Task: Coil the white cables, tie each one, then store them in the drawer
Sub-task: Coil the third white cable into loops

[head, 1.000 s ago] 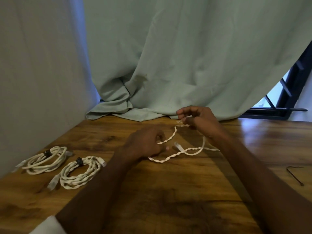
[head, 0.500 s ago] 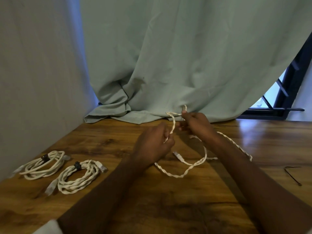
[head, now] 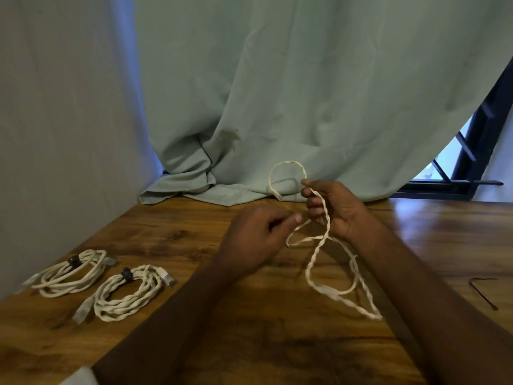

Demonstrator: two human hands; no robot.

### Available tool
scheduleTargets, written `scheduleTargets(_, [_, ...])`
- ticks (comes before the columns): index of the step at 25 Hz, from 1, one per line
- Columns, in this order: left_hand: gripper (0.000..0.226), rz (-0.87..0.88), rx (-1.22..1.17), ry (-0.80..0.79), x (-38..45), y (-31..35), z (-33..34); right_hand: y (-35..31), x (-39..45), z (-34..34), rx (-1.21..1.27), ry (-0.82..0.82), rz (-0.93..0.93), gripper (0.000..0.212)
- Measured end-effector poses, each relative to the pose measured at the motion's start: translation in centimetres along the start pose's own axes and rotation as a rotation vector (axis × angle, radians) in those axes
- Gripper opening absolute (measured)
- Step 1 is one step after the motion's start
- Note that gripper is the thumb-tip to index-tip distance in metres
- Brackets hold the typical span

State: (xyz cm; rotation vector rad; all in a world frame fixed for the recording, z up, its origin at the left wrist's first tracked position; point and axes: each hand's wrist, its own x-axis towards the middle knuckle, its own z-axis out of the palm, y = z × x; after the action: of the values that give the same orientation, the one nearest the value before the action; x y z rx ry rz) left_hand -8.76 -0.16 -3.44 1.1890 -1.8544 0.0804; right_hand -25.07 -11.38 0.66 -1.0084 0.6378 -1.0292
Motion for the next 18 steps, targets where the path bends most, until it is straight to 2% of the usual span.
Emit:
scheduleTargets(2, [0.013,-0.05,0.153,0.333,0.5,-1.3,-1.3,-1.0,-0.6,-0.5,-0.102,-0.065,-0.043,0.021])
scheduleTargets(3, [0.023,-0.126,0.214,0.449,0.6,-2.1,-1.9,-1.4,-0.9,-0.7,-0.157,-0.096,-0.063,0.031])
scheduleTargets(4, [0.041,-0.237,0.214,0.502,0.8,-3.3,-2.3,-1.7,-1.2,-0.9,-0.185,-0.131,-0.077,0.037])
scheduleTargets(6, [0.076,-0.537,0.038,0.468,1.2,-4.8,-2.7,-1.8,-1.7,-1.0,-0.169,-0.21,-0.079,0.042])
scheduleTargets(7, [0.084,-0.645,-0.083,0.415,1.4,-5.2,-2.6,-1.8,-1.9,-1.0,-0.149,-0.256,-0.065,0.043])
scheduleTargets(8, [0.079,-0.69,-0.199,0.358,1.5,-5.3,-2.5,-1.8,-2.0,-1.0,-0.131,-0.298,-0.046,0.042])
scheduleTargets(9, [0.063,-0.675,-0.314,0.324,1.5,-5.3,-2.3,-1.7,-2.1,-0.9,-0.133,-0.332,-0.029,0.04])
scheduleTargets(10, [0.045,-0.641,-0.459,0.332,1.6,-5.0,-2.2,-1.6,-2.1,-0.9,-0.171,-0.346,-0.023,0.038])
scheduleTargets(11, [0.04,-0.634,-0.626,0.351,1.6,-4.5,-2.2,-1.5,-2.2,-0.8,-0.241,-0.345,-0.028,0.038])
scheduleTargets(14, [0.04,-0.65,-1.076,0.373,1.9,-3.8,-3.0,-0.9,-2.2,-0.2,-0.551,-0.302,-0.042,0.034])
scheduleTargets(18, [0.032,-0.677,-1.271,0.399,2.3,-4.1,-3.7,0.8,-2.4,1.4,-0.947,-0.234,-0.033,0.024])
